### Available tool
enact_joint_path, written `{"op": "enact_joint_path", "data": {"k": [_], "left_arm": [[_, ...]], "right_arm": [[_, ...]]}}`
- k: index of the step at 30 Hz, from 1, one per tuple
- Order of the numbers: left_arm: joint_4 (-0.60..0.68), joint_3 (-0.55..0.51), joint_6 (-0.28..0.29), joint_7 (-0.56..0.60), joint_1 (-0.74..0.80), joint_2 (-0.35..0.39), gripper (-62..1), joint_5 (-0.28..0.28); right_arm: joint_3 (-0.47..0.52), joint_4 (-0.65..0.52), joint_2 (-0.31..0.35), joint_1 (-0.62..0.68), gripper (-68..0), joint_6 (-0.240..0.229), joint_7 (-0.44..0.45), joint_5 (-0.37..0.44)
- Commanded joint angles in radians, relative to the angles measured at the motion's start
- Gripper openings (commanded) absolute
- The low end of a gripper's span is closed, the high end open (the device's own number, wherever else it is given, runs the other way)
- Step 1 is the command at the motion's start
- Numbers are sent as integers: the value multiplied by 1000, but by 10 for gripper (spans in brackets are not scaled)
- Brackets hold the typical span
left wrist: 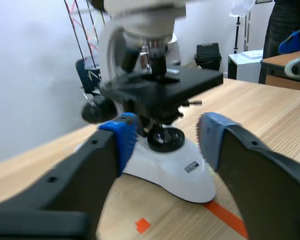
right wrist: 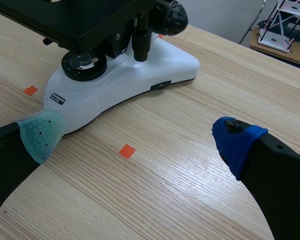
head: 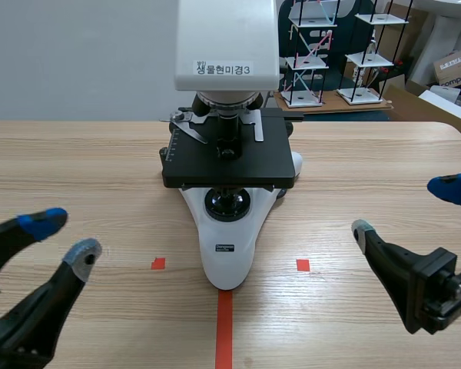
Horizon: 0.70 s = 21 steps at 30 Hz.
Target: Return to the home posture
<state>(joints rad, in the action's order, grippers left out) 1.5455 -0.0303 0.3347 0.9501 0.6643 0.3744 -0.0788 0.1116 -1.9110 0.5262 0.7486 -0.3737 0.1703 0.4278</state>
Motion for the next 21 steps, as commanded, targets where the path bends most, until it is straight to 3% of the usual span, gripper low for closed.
{"op": "enact_joint_path", "data": {"k": [1, 4, 7, 14, 21], "left_arm": [[17, -19, 1, -6, 18, -5, -231, 7], [99, -60, 0, -21, 75, -5, -105, 7], [150, -88, 0, -21, 125, 14, -51, 7], [206, -113, -3, -105, 187, 86, -51, 14], [227, -118, -4, -107, 241, 94, -47, 14]], "right_arm": [[12, -12, 8, 2, -16, 4, 10, 10], [12, -12, 8, 2, -16, 4, 7, 10], [12, -12, 8, 2, -16, 4, 7, 9], [12, -12, 8, 2, -16, 4, 7, 10], [12, -12, 8, 2, -16, 4, 7, 10]]}}
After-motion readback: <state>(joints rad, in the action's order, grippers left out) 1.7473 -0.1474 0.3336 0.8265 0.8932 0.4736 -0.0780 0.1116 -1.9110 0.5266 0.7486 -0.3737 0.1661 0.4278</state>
